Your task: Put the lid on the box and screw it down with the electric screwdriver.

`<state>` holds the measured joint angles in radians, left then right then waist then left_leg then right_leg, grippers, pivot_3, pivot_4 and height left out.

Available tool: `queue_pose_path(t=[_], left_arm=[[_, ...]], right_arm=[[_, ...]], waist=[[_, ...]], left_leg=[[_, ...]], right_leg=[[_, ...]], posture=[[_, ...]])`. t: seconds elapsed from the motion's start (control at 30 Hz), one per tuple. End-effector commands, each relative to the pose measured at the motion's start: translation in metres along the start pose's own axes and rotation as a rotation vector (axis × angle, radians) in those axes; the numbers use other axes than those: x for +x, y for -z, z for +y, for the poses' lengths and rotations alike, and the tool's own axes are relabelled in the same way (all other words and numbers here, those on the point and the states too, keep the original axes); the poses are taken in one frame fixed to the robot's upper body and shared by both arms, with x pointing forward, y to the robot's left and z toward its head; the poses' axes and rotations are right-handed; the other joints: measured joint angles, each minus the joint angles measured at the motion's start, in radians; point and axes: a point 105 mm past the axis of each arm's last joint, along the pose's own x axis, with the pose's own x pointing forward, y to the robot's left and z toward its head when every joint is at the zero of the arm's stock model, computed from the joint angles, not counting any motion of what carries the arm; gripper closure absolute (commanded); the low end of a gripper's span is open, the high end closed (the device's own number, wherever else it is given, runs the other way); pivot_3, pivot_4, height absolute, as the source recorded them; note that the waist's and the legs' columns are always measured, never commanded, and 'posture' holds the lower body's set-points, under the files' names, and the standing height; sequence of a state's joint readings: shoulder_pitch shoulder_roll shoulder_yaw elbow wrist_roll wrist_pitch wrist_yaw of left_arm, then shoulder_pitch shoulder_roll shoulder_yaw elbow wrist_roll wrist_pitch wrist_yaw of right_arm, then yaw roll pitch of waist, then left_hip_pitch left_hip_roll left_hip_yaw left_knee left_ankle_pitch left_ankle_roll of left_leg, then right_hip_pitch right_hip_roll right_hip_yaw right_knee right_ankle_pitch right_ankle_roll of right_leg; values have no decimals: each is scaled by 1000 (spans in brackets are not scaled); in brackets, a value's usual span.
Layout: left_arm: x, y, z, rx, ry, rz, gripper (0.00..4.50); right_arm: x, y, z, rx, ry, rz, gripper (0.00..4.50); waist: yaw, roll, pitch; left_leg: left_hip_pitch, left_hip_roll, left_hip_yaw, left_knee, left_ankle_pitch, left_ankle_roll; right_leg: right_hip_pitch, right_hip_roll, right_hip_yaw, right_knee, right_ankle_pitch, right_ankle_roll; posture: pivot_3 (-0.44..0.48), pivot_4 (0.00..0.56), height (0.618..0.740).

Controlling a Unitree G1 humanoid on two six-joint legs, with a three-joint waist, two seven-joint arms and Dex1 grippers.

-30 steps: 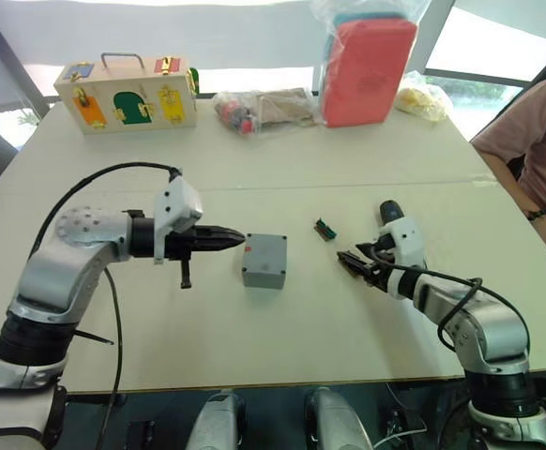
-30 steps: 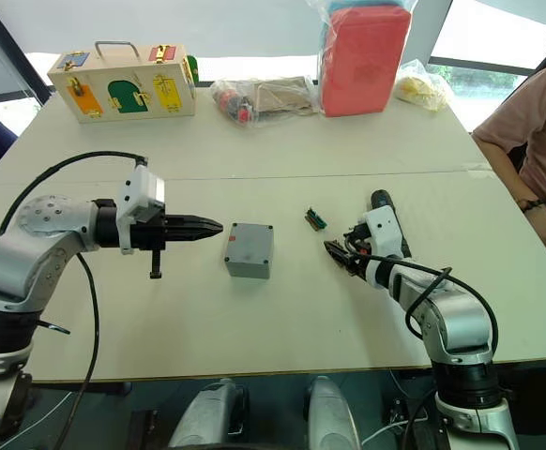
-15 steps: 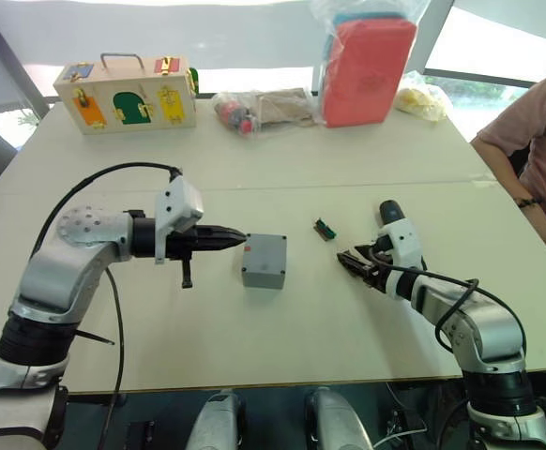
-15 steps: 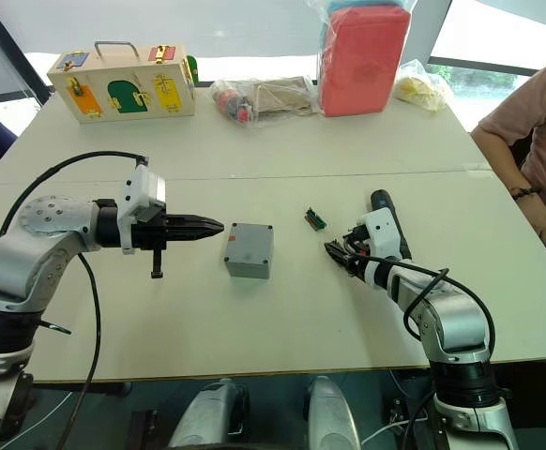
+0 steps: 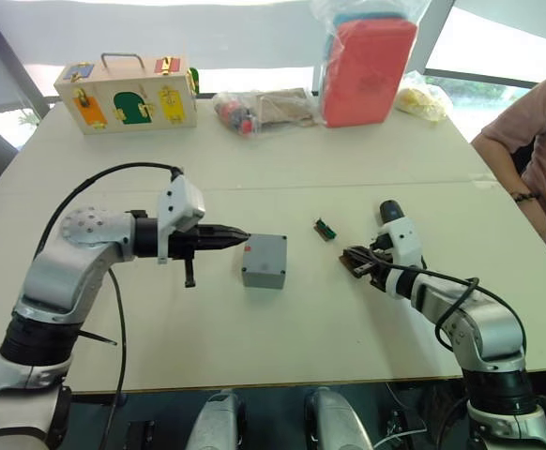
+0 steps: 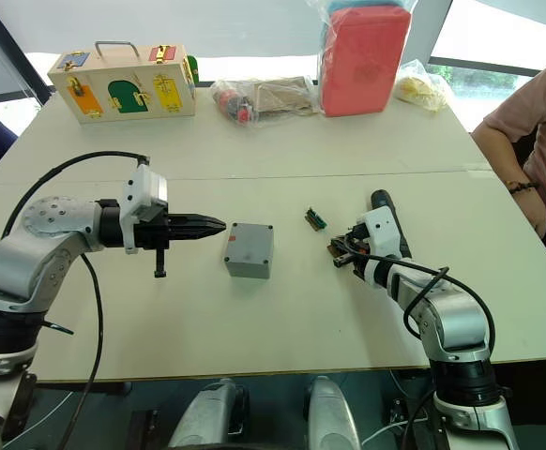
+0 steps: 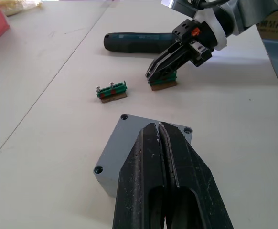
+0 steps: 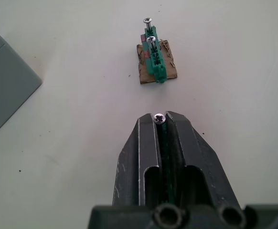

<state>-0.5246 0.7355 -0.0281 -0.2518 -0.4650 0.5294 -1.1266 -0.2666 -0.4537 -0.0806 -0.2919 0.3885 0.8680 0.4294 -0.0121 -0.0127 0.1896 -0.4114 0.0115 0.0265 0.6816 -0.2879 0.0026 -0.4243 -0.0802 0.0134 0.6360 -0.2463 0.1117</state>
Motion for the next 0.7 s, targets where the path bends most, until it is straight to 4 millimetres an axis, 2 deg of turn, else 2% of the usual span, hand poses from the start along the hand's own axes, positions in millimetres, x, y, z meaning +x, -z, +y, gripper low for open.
queue_pose_path(t=[0.03, 0.13, 0.17, 0.23, 0.7], left_arm=[[3, -10, -1, 55, 9, -15, 4500], [2, -10, -1, 55, 10, -13, 4500], [2, -10, -1, 55, 10, -13, 4500], [2, -10, -1, 54, 10, -12, 4500], [4, -10, -1, 54, 13, -16, 4500]], right_arm=[[-1, -12, 8, -25, -33, -36, 4450], [-2, -12, 8, -23, -32, -38, 3497], [-2, -13, 7, -28, -24, -39, 2934], [-2, -13, 7, -41, -22, -38, 2281], [-3, -21, 8, -41, -29, -75, 2281]], waist=[[0, 0, 0], [0, 0, 0], [0, 0, 0], [0, 0, 0], [0, 0, 0]], left_leg=[[0, 0, 0, 0, 0, 0], [0, 0, 0, 0, 0, 0], [0, 0, 0, 0, 0, 0], [0, 0, 0, 0, 0, 0], [0, 0, 0, 0, 0, 0]], right_leg=[[0, 0, 0, 0, 0, 0], [0, 0, 0, 0, 0, 0], [0, 0, 0, 0, 0, 0], [0, 0, 0, 0, 0, 0], [0, 0, 0, 0, 0, 0]], posture=[[0, 150, 730], [0, 150, 730], [0, 150, 730], [0, 150, 730], [0, 150, 730]])
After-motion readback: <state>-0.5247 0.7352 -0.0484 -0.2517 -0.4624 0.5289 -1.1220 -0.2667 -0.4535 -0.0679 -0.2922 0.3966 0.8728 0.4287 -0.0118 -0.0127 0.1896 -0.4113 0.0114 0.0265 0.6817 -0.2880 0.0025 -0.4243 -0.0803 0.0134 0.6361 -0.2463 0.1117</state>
